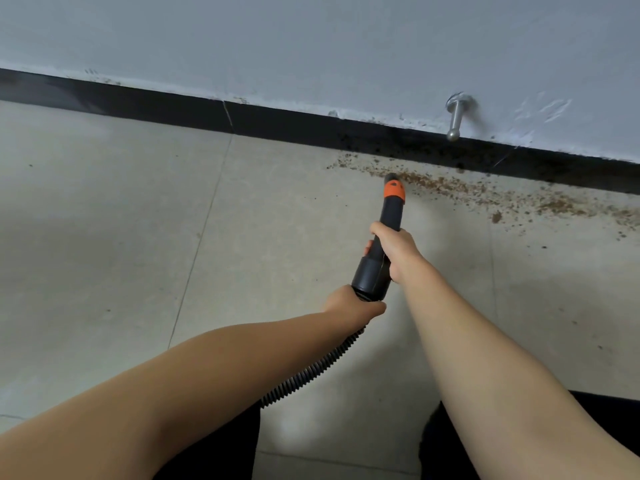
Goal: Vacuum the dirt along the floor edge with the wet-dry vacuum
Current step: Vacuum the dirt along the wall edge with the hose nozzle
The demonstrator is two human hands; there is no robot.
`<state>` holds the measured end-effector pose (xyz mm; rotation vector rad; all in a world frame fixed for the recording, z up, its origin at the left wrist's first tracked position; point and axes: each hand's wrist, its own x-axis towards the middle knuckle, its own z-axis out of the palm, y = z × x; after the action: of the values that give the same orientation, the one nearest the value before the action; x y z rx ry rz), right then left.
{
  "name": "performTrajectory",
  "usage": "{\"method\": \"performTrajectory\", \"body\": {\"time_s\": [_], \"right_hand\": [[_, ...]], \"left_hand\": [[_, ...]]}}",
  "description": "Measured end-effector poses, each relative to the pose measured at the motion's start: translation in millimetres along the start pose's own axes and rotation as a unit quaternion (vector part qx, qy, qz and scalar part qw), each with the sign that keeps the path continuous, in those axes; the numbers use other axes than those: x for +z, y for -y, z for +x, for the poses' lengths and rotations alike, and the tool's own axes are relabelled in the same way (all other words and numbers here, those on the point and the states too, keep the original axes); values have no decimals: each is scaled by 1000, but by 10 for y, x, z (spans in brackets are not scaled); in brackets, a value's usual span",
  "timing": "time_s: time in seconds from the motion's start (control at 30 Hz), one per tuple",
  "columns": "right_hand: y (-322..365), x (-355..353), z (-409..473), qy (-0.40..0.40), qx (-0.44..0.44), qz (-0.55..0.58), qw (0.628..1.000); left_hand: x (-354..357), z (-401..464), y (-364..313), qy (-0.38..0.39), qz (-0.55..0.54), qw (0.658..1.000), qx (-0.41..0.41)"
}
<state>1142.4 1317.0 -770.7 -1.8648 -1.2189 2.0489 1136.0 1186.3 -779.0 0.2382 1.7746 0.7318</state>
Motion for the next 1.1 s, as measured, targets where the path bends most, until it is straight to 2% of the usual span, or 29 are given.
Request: {"method": "performTrajectory", "body": {"time_s": [0.13,0.33,0.43,0.57,0.8,1.1], "right_hand": [[127,62,42,19,-5,-9,1000],[65,557,-9,108,-7,-71,992],[57,757,-23,123,-11,-56,991],[110,697,26,92,-18,-9,996],[180,8,183,-7,-10,18,1000],[362,-71,347,26,-10,-13,1000]], "left_hand": [[-16,35,-74,-14,-28,999,7],[-225,-2,134,-73,-87,993,-18],[-408,26,189,-99,-90,991,-20],[-467,88,105,-90,-53,995,-5],[-29,215,-153,-12,7,1000,8],[128,332,-328,-27,-29,999,11]]}}
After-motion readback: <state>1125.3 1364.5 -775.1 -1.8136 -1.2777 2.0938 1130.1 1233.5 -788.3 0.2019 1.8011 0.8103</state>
